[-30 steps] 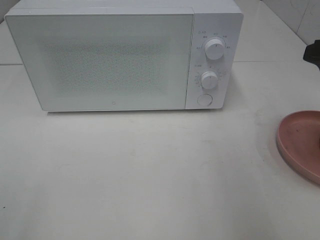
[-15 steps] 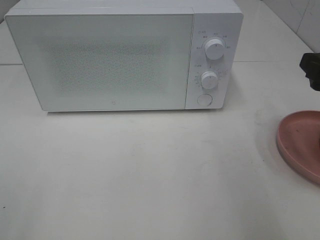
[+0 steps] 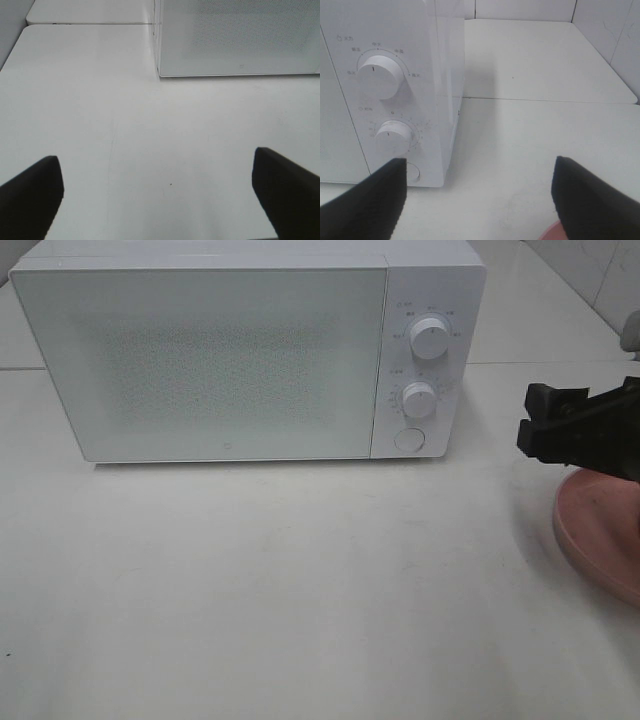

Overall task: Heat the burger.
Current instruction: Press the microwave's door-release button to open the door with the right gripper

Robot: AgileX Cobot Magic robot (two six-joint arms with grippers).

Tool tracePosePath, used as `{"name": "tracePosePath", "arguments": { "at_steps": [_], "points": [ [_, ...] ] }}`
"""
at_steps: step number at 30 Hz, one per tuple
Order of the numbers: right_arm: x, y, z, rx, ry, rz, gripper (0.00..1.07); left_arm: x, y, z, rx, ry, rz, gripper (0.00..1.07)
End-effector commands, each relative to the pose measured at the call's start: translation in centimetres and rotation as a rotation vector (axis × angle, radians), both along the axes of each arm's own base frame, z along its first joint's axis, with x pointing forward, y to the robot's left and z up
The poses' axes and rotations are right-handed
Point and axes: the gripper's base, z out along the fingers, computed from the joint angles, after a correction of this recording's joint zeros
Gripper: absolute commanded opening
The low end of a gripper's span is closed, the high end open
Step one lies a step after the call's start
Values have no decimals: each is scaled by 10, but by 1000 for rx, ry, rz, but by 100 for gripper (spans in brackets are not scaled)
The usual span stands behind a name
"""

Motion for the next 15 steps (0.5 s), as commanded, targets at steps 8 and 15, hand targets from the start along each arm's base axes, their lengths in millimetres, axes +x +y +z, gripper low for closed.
{"name": "tracePosePath", "arguments": {
  "at_steps": [8, 15],
  "points": [
    [-3, 25, -17, -49, -45, -33, 76, -3, 0, 0, -4, -36, -10, 96],
    [-5, 53, -31, -74, -13, 2, 76, -3, 0, 0, -4, -36, -10, 96]
  ]
}}
